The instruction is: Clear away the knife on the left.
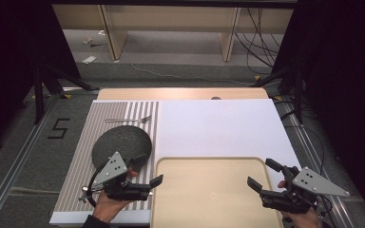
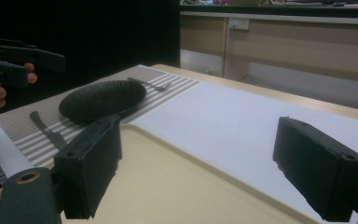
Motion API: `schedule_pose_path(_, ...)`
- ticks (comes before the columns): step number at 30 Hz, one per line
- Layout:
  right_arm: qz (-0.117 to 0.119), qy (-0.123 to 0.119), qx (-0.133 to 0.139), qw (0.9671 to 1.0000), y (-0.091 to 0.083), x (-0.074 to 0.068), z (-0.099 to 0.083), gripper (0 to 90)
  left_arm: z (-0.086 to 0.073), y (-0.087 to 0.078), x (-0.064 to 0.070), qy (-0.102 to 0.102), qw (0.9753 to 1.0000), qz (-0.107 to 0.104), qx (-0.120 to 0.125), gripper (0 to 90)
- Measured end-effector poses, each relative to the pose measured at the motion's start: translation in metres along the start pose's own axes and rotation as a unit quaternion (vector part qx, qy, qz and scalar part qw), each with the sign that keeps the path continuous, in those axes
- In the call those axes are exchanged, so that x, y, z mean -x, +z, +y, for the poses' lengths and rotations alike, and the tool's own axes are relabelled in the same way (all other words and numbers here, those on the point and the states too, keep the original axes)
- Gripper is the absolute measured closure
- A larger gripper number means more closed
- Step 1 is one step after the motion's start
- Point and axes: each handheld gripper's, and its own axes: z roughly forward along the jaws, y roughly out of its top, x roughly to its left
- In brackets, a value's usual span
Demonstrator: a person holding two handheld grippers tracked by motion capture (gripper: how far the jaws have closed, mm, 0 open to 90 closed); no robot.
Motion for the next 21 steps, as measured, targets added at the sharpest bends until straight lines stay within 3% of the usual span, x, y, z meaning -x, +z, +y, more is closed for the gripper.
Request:
schedule_pose_path(10,-0.001,0.001,-0.001,1.0000,0.000,0.000,0.000,16.2,0.002,-0.004,-0.006,0.005,0.9999,0.010,-0.011,12.4)
schedule_pose_path(21,-0.005,0.001,-0.003,1.0000,0.001,0.001,-0.001,16.3,0.011,-0.006,-0.006,0.003,0.9988,0.006,-0.049,13.4)
